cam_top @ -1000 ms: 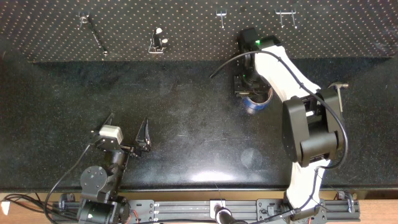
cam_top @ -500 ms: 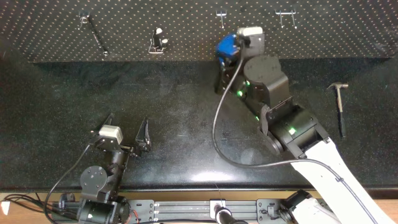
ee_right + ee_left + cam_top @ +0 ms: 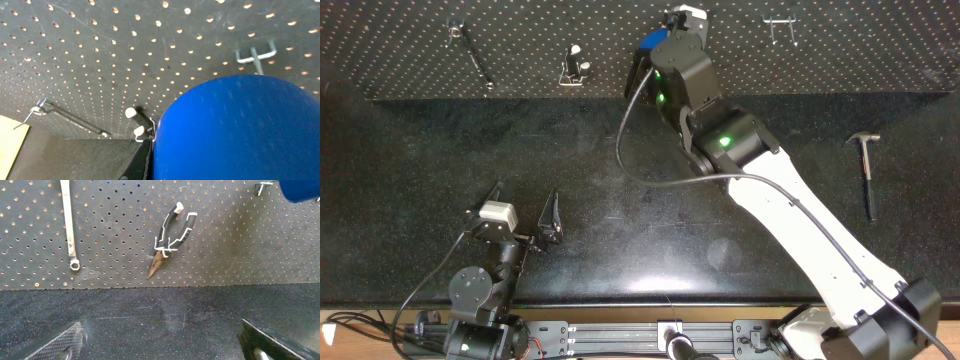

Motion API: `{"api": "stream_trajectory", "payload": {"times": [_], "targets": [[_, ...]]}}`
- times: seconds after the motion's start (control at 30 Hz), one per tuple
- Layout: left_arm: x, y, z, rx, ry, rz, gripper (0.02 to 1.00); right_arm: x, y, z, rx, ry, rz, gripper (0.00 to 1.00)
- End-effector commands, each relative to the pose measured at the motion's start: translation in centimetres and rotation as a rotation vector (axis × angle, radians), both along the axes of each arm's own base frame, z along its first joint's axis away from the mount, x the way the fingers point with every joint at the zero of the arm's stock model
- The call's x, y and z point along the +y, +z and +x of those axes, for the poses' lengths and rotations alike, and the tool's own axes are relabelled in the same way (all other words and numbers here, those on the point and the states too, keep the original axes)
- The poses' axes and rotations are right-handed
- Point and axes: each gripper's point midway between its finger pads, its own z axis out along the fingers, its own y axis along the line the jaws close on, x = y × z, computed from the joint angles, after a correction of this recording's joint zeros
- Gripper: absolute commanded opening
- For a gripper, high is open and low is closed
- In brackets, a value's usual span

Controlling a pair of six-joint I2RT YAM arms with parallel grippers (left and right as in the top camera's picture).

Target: Place Tools Onto Pegboard

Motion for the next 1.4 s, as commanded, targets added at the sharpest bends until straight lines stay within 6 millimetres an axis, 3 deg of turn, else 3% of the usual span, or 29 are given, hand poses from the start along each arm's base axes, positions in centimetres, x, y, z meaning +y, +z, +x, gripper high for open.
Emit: {"api": "stream_trajectory", "payload": {"times": [0.03, 0.17, 0.4, 1.3, 1.4], "targets": [[0.3, 0.0, 0.0, 0.0, 0.014, -0.005, 1.0, -1.8, 0.8, 2.6, -0.037, -0.097, 0.036, 0.075], [0.3, 0.0, 0.0, 0.0, 0.014, -0.005, 1.0, -2.1, 0.3, 4.4, -0.052, -0.121, 0.042, 0.075], [0.3, 0.0, 0.0, 0.0, 0.014, -0.005, 1.0, -0.9, 0.6, 6.1, -0.062, -0.112, 0.052, 0.075], [0.3, 0.0, 0.0, 0.0, 0.014, -0.005, 1.0, 1.0, 0.4, 6.5, -0.089, -0.081, 0.075, 0.075], [0.3, 0.0, 0.0, 0.001, 0.014, -0.005, 1.0, 1.0, 0.4, 6.5, -0.086, -0.081, 0.073, 0.159]]}}
